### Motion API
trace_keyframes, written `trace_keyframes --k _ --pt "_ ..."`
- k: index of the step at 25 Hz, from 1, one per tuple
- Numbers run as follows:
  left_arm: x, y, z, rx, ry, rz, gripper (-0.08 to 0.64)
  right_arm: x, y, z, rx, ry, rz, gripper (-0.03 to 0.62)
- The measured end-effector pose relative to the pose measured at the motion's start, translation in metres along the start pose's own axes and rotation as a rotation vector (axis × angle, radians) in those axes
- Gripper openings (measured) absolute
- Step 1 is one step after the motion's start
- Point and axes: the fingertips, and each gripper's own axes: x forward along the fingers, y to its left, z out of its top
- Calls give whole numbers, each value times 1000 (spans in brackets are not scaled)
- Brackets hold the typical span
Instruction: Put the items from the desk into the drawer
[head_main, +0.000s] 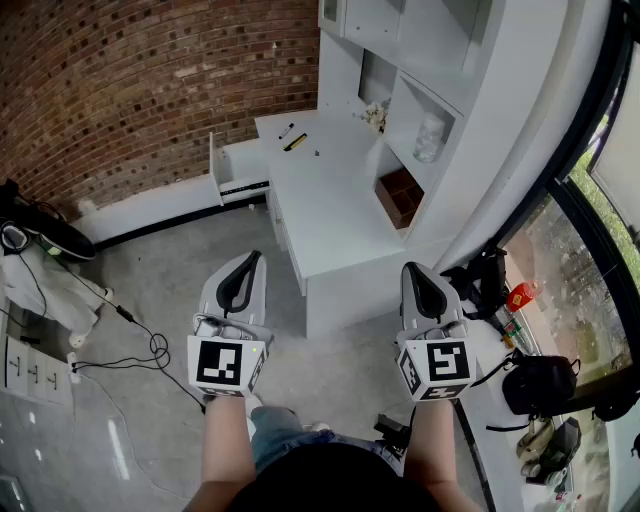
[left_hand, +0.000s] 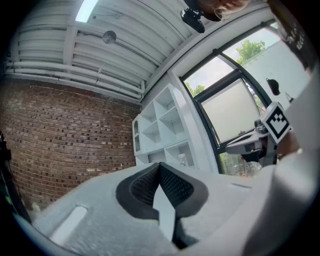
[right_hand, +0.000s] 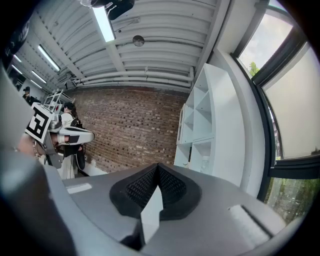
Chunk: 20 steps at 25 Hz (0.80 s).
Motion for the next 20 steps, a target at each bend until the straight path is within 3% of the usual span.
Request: trace_keyframes --k 8,13,14,16,17,20 --pt "-4 19 -4 -24 1 40 2 5 3 -5 -13 18 24 8" --pt "0 32 -7 -14 2 40 2 16 7 -4 51 -1 18 6" --pt "2 37 -7 -13 1 42 2 20 10 -4 63 1 29 30" --pt "5 46 -7 -12 -1 42 3 32 16 -5 75 15 45 303" --pt "7 51 -8 -11 -2 40 2 38 17 -7 80 22 39 349" --pt "13 68 -11 -5 4 29 3 57 24 -9 107 37 15 390"
